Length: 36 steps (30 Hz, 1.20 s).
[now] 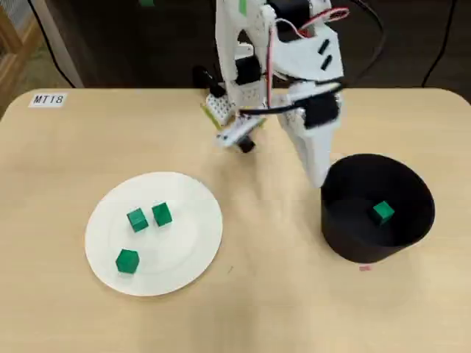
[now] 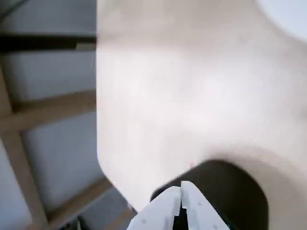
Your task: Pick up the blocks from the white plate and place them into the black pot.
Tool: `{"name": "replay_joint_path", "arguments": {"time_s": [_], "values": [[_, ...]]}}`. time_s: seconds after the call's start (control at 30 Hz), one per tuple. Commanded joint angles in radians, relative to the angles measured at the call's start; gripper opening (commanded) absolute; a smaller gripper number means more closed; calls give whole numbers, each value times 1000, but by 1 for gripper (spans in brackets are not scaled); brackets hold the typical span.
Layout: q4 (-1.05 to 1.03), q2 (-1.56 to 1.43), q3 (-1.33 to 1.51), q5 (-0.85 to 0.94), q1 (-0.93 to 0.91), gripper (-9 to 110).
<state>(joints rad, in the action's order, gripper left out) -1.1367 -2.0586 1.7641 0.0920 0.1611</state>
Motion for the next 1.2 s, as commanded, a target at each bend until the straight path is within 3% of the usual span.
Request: {"name": "replay_joint_path", "arguments": {"time_s": [0.0,0.33,0.5,0.7,1.0,1.17], "values": [[-38,23,-52,0,-161,-2],[-262,497,-377,127,-505,-2],[-433,759,-692,192,-623,-2],[-511,989,-953,264,-658,-2],[-515,1138,-1109,354,-680,-2],[-515,1150,-1124,390,-673,16]]}}
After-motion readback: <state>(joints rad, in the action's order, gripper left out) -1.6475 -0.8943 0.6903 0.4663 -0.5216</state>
